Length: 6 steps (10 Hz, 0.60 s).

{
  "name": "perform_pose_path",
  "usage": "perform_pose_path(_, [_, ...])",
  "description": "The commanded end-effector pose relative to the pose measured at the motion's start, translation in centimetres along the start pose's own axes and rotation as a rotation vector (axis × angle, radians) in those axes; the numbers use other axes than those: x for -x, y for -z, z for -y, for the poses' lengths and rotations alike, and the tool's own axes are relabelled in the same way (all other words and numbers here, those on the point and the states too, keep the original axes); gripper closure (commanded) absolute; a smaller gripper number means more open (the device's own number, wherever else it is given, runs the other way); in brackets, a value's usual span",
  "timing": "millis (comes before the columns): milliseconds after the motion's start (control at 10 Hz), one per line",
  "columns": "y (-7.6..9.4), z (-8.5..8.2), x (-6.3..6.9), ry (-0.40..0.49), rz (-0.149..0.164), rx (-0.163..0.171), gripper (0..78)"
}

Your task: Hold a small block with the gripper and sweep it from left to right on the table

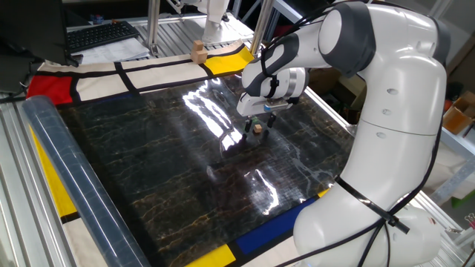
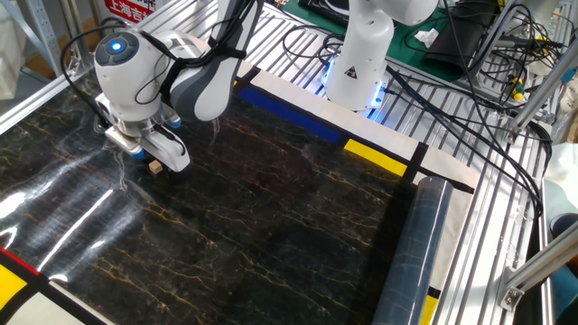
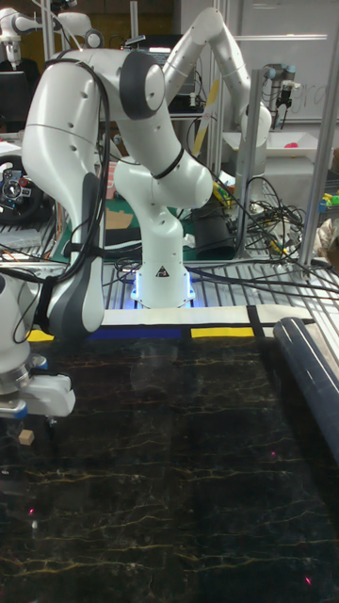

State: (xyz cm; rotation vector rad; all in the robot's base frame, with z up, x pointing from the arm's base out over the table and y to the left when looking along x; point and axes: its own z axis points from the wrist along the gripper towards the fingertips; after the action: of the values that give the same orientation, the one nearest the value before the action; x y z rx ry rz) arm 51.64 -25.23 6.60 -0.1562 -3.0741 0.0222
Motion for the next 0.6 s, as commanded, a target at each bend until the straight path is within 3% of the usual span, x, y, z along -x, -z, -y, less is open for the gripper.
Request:
perform_pose_path(100, [0.15,0.07,0.09,-0.004,0.006,-0.001,0.1])
perform_pose_path(600, [0.09,0.06,0.11,-0.007,0.009,0.0,0.1])
